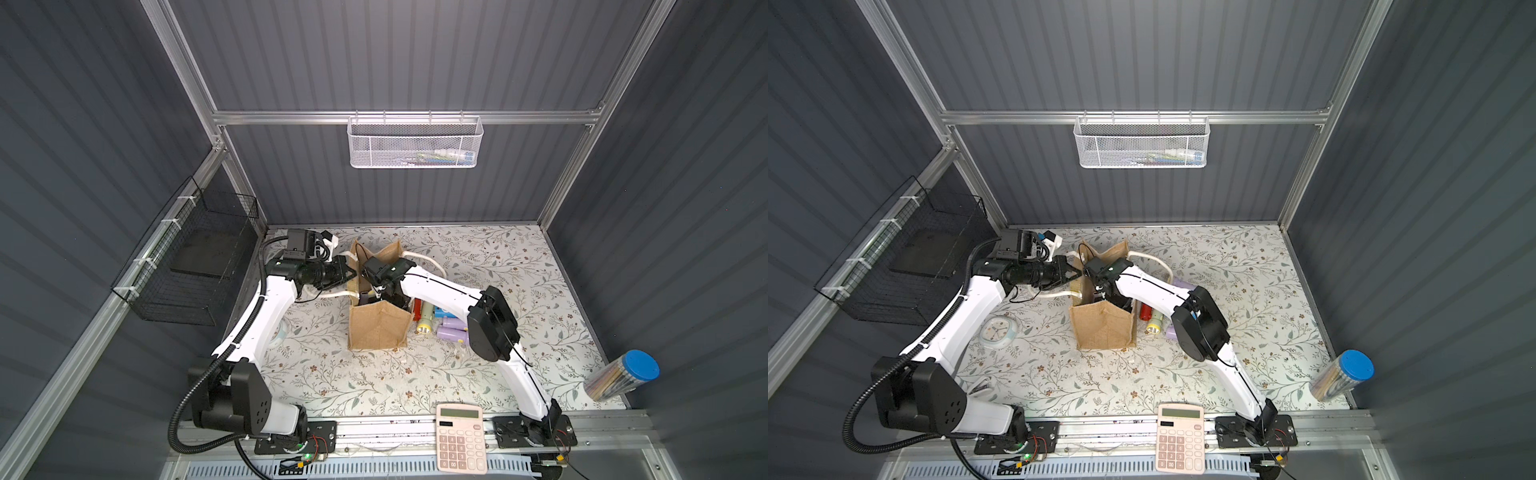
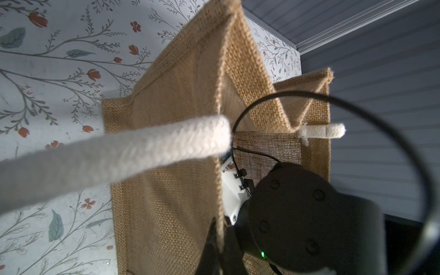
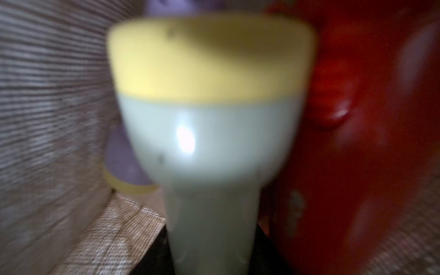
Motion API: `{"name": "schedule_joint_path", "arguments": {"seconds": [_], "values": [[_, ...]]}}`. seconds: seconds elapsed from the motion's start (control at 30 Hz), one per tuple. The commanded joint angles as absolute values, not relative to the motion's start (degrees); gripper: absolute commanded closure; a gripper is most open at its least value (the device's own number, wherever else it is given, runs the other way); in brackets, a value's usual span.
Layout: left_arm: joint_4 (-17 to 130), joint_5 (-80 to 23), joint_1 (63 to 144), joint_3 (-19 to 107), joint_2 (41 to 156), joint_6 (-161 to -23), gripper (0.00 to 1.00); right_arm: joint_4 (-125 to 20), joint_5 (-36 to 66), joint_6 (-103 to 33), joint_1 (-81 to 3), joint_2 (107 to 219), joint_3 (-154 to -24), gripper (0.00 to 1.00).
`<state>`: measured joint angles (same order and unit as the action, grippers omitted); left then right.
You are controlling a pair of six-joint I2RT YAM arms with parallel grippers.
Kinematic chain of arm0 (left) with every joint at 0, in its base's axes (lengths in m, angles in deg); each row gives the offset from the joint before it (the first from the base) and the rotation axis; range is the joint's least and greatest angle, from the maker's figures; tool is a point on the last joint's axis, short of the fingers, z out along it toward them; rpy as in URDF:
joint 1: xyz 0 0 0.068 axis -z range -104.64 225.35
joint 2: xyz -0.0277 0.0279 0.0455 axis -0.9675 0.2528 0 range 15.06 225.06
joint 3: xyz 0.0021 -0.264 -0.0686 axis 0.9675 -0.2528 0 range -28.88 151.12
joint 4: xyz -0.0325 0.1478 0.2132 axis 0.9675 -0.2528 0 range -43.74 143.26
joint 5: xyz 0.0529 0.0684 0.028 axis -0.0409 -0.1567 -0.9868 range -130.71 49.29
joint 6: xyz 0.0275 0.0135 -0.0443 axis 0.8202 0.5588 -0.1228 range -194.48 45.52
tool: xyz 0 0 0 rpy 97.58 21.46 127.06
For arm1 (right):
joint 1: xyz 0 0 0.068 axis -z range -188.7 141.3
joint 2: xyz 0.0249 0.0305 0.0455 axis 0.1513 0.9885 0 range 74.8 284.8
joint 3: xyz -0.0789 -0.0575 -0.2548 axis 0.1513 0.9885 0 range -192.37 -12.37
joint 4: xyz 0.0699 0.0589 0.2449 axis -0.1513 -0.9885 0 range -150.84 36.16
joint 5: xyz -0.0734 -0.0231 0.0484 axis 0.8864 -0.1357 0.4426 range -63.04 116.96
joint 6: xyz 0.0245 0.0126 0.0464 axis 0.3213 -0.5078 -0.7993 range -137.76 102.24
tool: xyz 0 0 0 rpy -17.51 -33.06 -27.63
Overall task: Put the flashlights into the tote bags
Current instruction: Place the flashlight in the canvas bag.
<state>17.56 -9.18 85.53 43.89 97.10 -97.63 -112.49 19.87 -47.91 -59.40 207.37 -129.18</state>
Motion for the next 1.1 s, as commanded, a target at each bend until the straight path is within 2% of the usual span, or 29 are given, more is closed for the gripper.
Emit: {"name": "schedule_joint_path", "arguments": {"seconds": [0.0,0.17,0.27,0.4,0.83,1.07], "values": [[16.74,-9.85,85.51,44.4,97.14,-97.55,1.0,-115.56,21.83,-46.88,-59.32,208.19,-128.14,0.51],[16.1,-10.94,85.49,44.7,97.06,-97.5,1.0,-113.76,19.59,-45.41,-59.28,206.51,-128.81,0.44],[15.35,-12.31,85.5,45.27,97.04,-97.19,1.0,-113.65,18.72,-44.24,-59.32,204.96,-129.19,0.35],[15.32,-12.79,85.29,45.34,96.92,-97.04,1.0,-108.62,13.46,-41.99,-58.93,199.44,-125.46,0.3],[14.76,-14.46,85.28,46.34,97.76,-97.5,1.0,-105.44,11.43,-37.74,-58.24,188.08,-126.34,0.25],[14.52,-14.82,85.25,46.35,97.66,-97.51,1.0,-106.23,11.74,-37.78,-57.66,185.98,-124.12,0.27]]}}
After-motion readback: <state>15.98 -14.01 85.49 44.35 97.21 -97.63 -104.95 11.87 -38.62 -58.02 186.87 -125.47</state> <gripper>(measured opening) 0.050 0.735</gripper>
